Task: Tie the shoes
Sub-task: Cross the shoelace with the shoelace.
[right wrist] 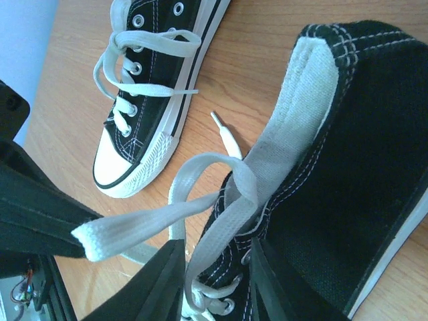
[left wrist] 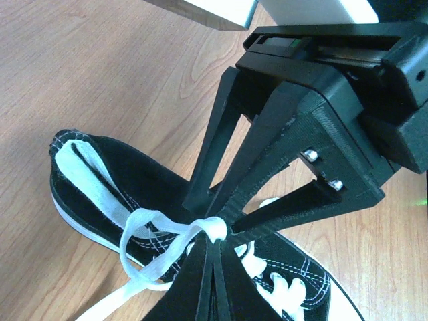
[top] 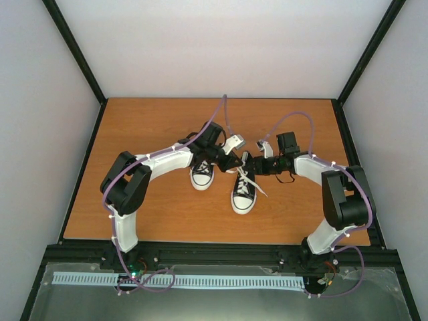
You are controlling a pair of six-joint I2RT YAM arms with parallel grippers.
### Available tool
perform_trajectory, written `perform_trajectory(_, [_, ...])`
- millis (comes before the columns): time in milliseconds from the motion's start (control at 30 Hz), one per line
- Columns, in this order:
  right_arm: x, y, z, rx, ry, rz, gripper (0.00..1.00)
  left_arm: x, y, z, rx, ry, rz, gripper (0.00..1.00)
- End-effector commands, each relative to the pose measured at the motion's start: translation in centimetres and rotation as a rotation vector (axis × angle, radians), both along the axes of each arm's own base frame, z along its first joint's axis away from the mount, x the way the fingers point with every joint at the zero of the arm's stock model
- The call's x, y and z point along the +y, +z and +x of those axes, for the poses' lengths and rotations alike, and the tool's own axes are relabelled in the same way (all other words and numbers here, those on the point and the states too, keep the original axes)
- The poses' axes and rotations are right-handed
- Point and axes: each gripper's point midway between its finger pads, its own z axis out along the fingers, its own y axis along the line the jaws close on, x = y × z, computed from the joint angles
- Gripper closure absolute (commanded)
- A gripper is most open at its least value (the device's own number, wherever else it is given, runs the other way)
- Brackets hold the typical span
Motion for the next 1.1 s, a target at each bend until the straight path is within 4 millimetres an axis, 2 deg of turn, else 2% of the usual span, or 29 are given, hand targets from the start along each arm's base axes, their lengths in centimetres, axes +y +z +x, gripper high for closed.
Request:
perform_trajectory(0, [0.4, -0.1, -0.5, 0.006, 0.018, 0.012, 0.74, 0.1, 2.2, 0.7, -0.043, 0.02, -0.043, 0.99])
perform_trajectory(200, [-0.1, 0.7, -0.1, -0.026, -0.01, -0.015, 0.97, 0.5, 1.8, 0.8, -0.052, 0.027, -0.025, 0.99])
perform_trajectory(467, [-0.4, 2.3, -0.5, -0.069, -0.026, -0.02, 0.97, 1.7, 1.3, 1.1, -0.058, 0.021, 0.001, 0.99])
perform_trajectory(700, [-0.4, 1.9, -1.4, -0.05, -0.014, -0.008, 0.97, 2.2, 0.9, 1.3, -0.067, 0.021, 0.017, 0.93])
perform_trajectory(800, [-0.3, 2.5, -1.6, -0.068, -0.008, 0.002, 0.97, 2.6, 0.5, 1.3, -0.082, 0.013, 0.039, 0.83])
perform_trajectory(867, [-0.3, 2.7, -1.6, -0.074, -0.006, 0.007, 0.97, 2.9, 0.3, 1.4, -0.109, -0.009, 0.055, 0.67])
perform_trajectory(900, [-0.3, 2.7, -1.6, -0.074, -0.005, 0.008, 0.97, 2.9, 0.5, 1.3, -0.128, -0.029, 0.061, 0.56])
perform_trajectory(1000, [-0.2, 2.7, -1.5, -0.075, -0.01, 0.015, 0.97, 2.7, 1.4, 0.4, -0.208, -0.167, 0.063, 0.4])
perform_trajectory(1067, [-0.2, 2.9, -1.4, -0.083, -0.014, 0.018, 0.97, 2.5, 2.3, -0.8, -0.281, -0.309, 0.05, 0.25])
